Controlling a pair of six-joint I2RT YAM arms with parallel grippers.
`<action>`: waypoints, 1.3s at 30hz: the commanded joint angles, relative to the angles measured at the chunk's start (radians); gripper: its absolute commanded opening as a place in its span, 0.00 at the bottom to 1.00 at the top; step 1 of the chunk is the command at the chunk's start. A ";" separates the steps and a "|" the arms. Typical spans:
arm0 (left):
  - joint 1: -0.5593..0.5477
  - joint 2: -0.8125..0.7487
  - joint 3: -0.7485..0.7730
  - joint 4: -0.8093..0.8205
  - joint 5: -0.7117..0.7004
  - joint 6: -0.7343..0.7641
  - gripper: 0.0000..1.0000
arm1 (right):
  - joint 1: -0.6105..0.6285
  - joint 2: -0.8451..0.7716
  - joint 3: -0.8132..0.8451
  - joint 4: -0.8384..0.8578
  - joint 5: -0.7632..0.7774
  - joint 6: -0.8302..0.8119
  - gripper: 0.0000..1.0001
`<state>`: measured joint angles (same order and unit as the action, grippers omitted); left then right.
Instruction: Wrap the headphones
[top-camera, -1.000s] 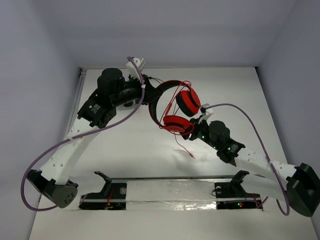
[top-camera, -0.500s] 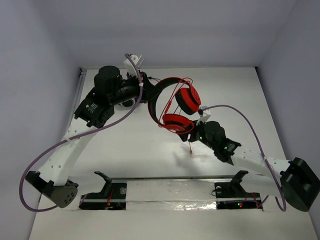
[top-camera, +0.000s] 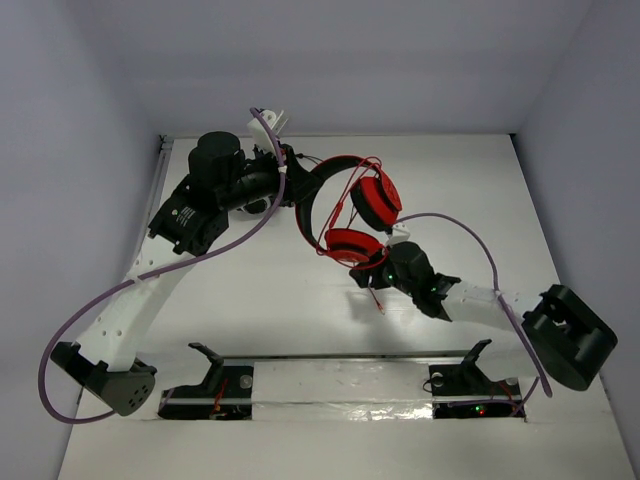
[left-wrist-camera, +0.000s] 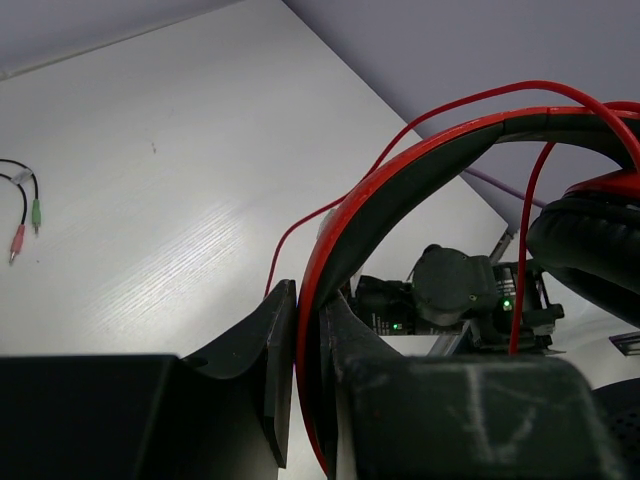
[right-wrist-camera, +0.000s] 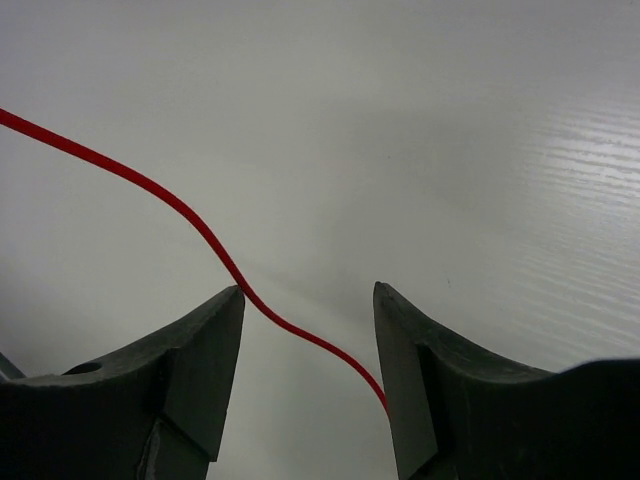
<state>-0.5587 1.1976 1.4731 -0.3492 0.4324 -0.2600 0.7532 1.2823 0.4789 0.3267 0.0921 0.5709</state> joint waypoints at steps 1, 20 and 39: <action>0.005 -0.029 0.035 0.065 0.017 -0.028 0.00 | -0.002 0.035 0.032 0.107 -0.020 0.021 0.60; 0.005 0.049 0.029 0.108 -0.294 -0.091 0.00 | 0.025 -0.045 -0.043 0.095 -0.114 0.107 0.00; 0.046 0.187 -0.181 0.392 -0.736 -0.300 0.00 | 0.290 -0.380 0.101 -0.438 -0.147 0.084 0.00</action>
<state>-0.5148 1.3724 1.2968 -0.1162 -0.1921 -0.5014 0.9955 0.9348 0.4873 0.0109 -0.0437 0.6754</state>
